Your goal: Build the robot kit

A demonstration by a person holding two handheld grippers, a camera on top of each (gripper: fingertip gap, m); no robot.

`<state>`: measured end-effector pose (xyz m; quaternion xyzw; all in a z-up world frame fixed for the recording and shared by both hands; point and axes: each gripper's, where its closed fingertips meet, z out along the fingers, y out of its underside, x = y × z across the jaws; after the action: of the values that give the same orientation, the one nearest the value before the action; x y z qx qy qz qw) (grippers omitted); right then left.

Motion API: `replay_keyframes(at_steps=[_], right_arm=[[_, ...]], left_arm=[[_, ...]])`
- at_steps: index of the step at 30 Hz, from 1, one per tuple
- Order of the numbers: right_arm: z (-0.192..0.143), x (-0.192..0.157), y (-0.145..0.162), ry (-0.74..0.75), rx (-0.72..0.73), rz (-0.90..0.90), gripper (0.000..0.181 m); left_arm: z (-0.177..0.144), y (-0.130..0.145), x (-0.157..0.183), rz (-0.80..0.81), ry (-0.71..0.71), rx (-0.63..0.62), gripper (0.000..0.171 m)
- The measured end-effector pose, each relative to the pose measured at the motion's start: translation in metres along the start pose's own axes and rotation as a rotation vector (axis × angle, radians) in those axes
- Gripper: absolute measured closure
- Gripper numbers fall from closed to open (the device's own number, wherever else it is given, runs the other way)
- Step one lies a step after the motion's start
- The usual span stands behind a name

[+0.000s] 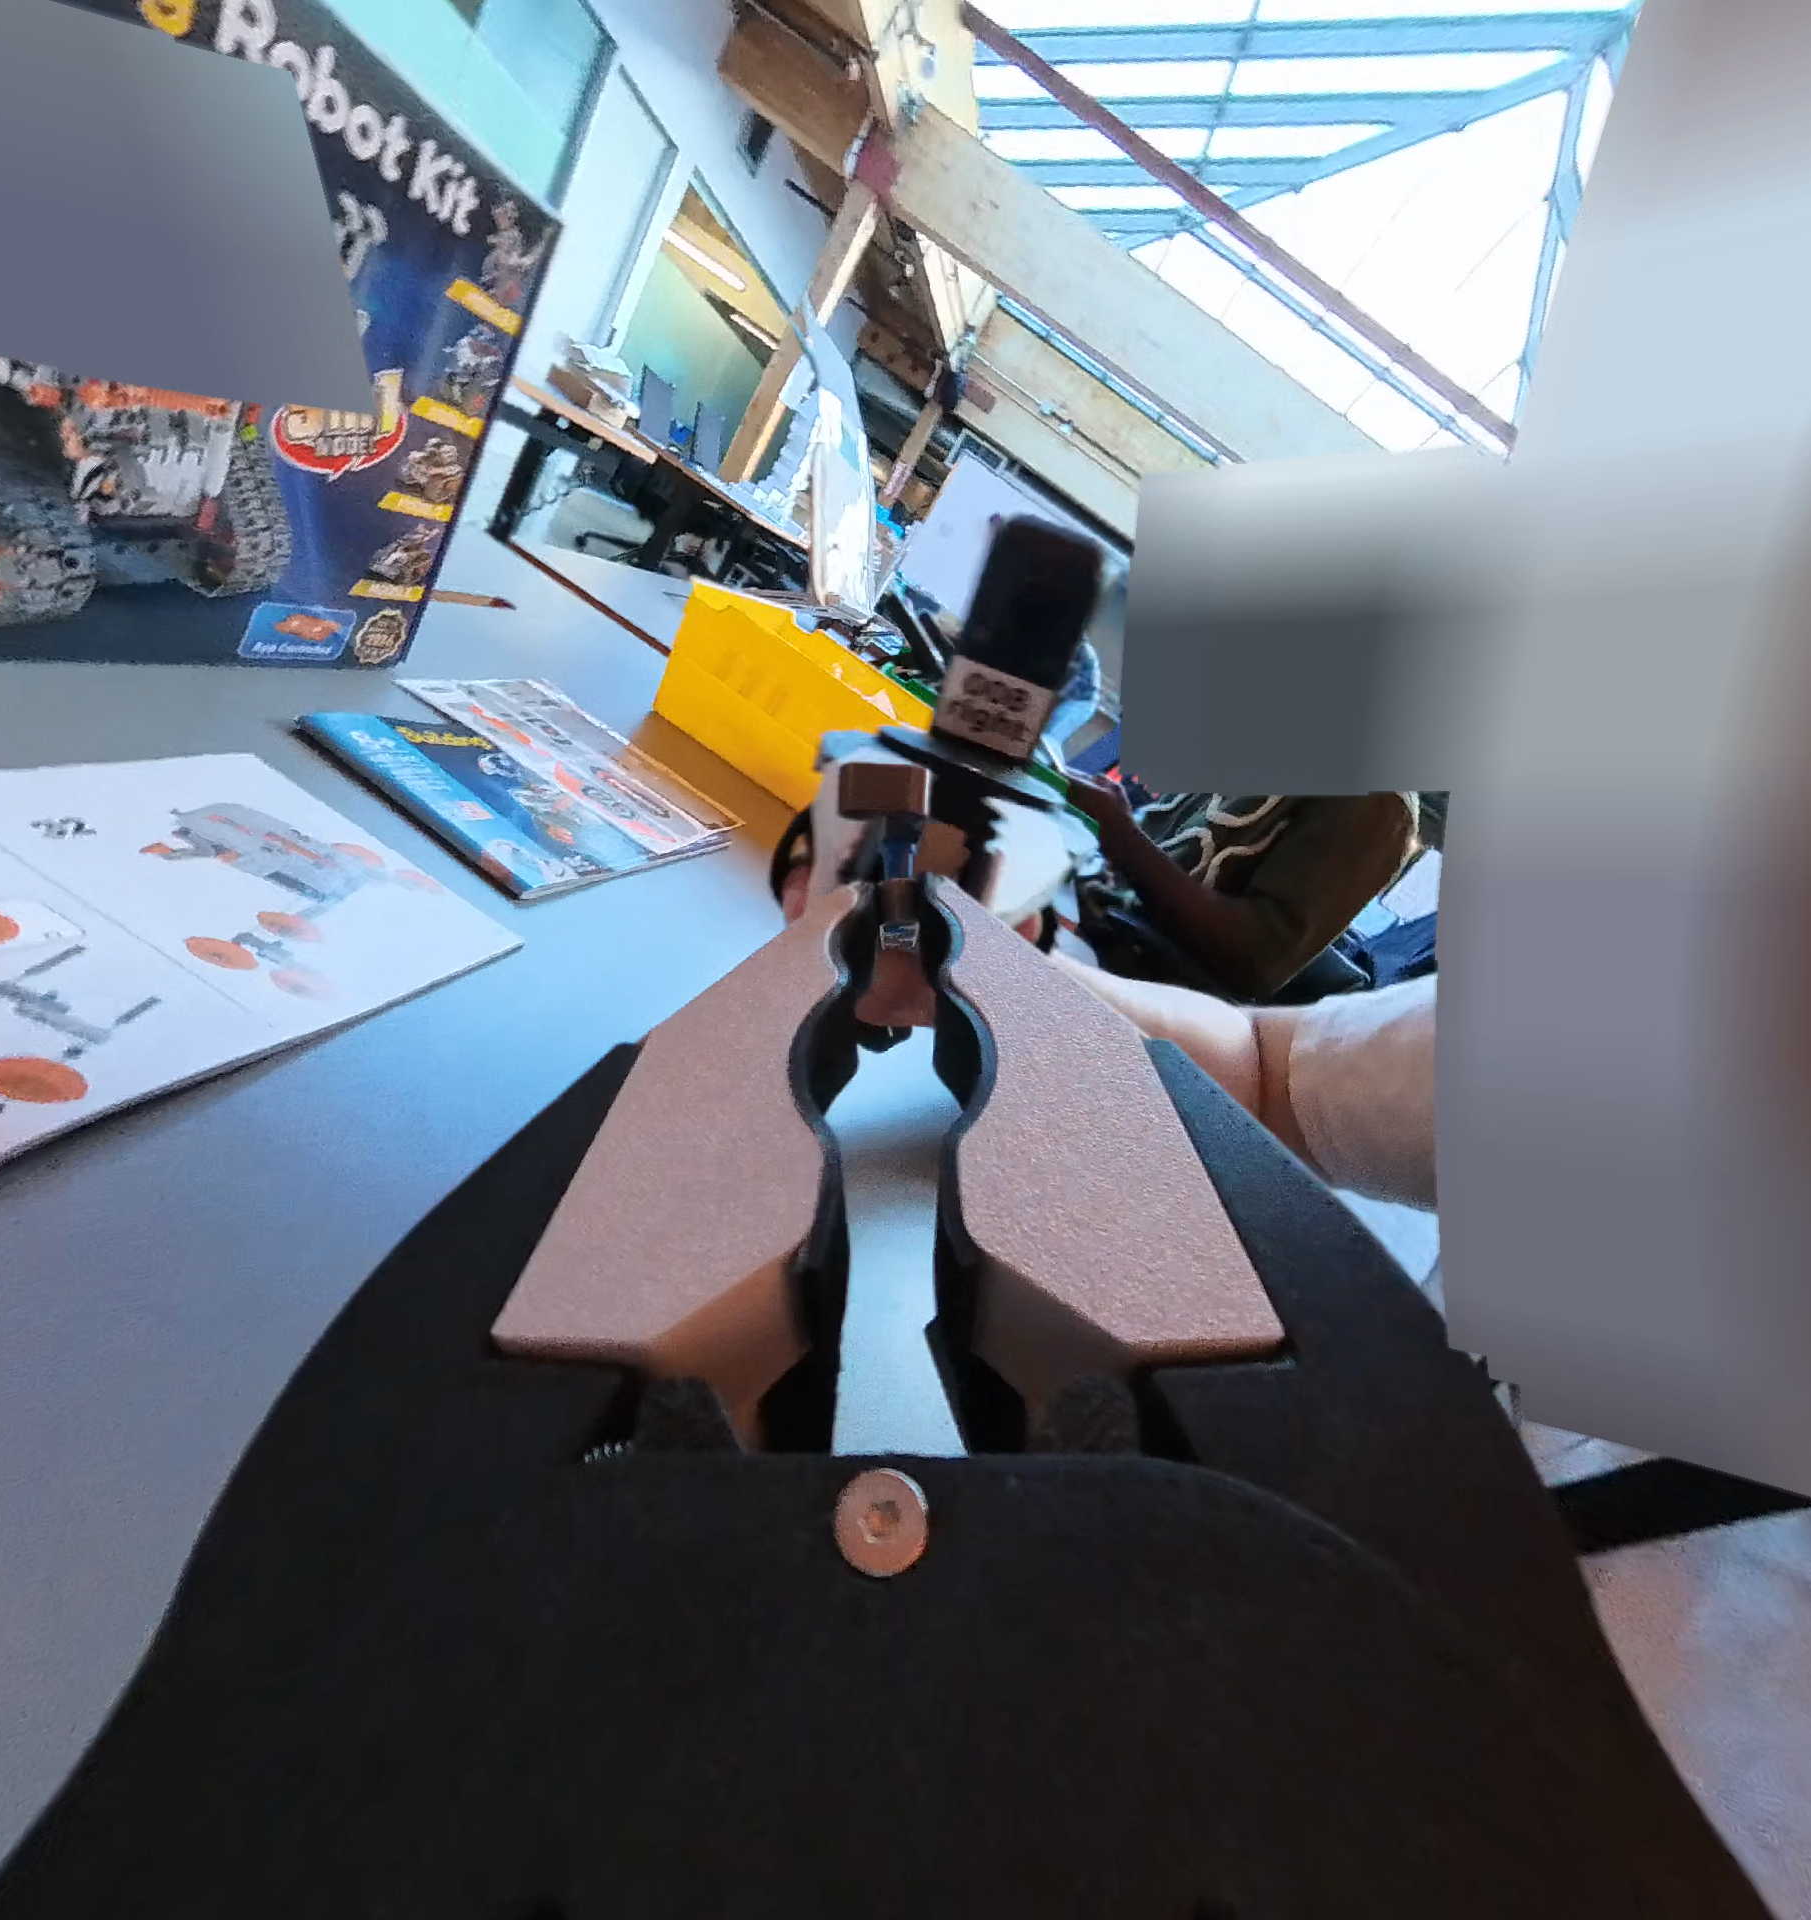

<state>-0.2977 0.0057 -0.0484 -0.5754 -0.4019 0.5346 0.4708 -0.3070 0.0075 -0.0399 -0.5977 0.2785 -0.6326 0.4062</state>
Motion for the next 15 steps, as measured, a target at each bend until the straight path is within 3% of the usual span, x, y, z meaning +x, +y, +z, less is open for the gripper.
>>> replay_keyframes(at_steps=[3, 8, 10, 15], right_arm=[[-0.005, -0.003, -0.005, -0.071, 0.028, 0.097, 0.154], [-0.003, -0.029, -0.005, -0.198, 0.002, 0.059, 0.156], [-0.004, -0.040, -0.006, -0.252, -0.002, 0.040, 0.169], [-0.004, -0.050, -0.010, -0.214, 0.003, -0.129, 0.174]], left_arm=[[0.001, -0.002, 0.014, 0.069, 0.056, 0.000, 0.167], [0.003, 0.001, 0.041, 0.286, 0.129, -0.012, 0.167], [0.003, 0.001, 0.049, 0.373, 0.133, -0.001, 0.167], [0.002, 0.001, 0.056, 0.396, 0.169, 0.013, 0.167]])
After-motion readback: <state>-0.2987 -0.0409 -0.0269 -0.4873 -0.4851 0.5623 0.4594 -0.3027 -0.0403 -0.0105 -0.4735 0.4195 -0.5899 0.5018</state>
